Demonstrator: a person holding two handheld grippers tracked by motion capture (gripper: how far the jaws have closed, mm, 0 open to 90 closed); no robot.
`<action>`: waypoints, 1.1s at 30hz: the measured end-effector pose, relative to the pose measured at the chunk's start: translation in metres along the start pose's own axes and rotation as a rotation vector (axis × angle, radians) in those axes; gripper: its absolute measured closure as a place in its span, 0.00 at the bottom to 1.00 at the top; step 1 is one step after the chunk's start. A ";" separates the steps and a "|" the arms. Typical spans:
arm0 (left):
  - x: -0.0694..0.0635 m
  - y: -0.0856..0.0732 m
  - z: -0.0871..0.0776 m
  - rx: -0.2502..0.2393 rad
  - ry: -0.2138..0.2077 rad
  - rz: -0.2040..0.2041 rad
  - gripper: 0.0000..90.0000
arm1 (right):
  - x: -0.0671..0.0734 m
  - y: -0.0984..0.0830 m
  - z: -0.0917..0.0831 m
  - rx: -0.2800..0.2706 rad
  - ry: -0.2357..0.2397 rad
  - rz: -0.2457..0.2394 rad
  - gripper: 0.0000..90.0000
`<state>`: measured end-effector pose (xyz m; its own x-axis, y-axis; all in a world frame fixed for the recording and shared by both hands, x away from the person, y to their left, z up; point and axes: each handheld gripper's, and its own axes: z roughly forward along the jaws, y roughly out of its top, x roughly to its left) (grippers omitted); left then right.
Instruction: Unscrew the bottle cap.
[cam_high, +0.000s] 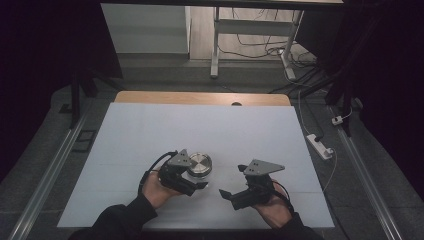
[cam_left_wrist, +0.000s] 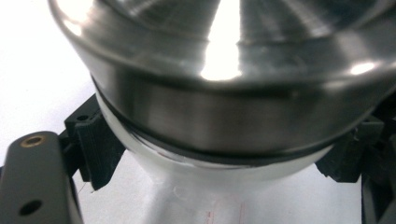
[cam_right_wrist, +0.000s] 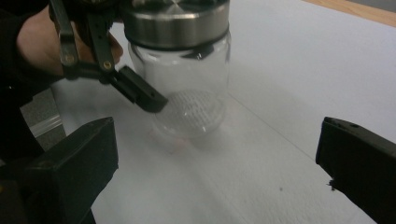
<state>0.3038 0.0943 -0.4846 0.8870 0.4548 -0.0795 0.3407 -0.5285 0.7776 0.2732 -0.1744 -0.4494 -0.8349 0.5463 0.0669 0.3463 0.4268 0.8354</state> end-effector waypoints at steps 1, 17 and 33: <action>0.000 0.000 0.000 0.000 0.000 0.000 0.18 | 0.000 0.000 0.000 0.000 0.000 0.000 0.00; 0.001 -0.001 0.002 0.004 0.012 -0.010 0.18 | 0.006 0.026 0.018 0.018 0.018 -0.016 0.00; 0.000 -0.001 0.003 0.002 0.023 -0.004 0.18 | 0.015 0.051 0.046 0.016 0.012 -0.041 0.00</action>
<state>0.3047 0.0929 -0.4873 0.8783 0.4731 -0.0687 0.3451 -0.5280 0.7760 0.2982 -0.1109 -0.4311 -0.8533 0.5199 0.0394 0.3187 0.4604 0.8285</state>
